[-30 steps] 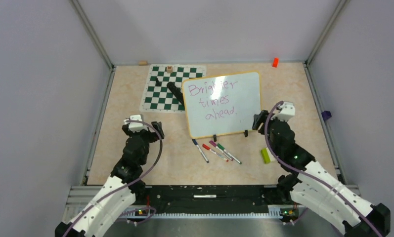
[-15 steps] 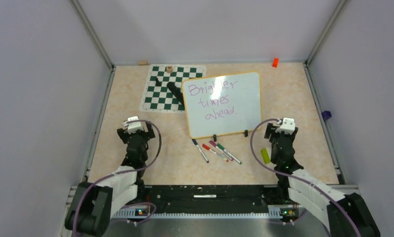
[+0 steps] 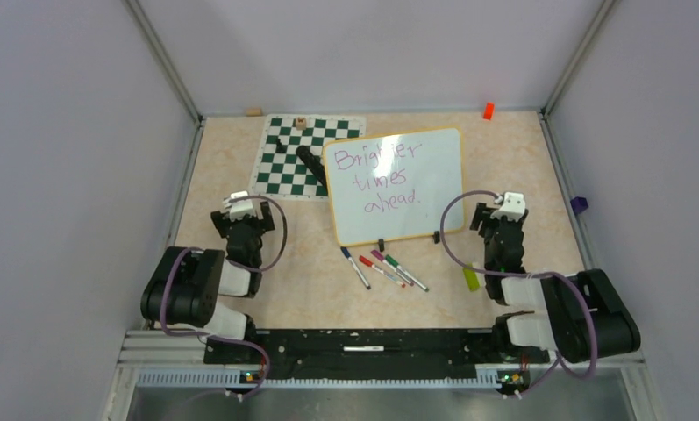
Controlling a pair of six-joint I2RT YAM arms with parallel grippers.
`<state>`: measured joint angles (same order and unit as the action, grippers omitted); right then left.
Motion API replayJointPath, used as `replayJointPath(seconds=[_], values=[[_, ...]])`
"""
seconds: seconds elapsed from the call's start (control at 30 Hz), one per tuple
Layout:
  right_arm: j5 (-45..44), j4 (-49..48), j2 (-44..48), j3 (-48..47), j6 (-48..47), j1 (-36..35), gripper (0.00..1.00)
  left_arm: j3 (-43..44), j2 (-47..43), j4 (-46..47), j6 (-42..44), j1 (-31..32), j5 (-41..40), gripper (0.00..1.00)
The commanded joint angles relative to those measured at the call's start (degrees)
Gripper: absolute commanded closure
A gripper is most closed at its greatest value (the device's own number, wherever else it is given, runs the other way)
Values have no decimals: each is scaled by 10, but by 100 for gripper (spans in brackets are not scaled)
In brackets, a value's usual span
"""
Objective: Write a sentence on the whiteboard
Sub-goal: Reset both arms
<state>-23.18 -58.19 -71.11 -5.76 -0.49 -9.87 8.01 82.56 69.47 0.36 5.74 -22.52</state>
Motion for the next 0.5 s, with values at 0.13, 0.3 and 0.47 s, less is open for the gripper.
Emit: replayJointPath(seconds=[0.13,0.3,0.47], values=[[-11,-232,-136,-7,-16,11,33,74,24,-33,-1,-36,55,7],[12,-141,-126,-37,1,33,39,75,20,-41,-20,-38,54,1],[10,-148,-131,-38,14,34,43,75,19,-42,-20,-38,54,1]])
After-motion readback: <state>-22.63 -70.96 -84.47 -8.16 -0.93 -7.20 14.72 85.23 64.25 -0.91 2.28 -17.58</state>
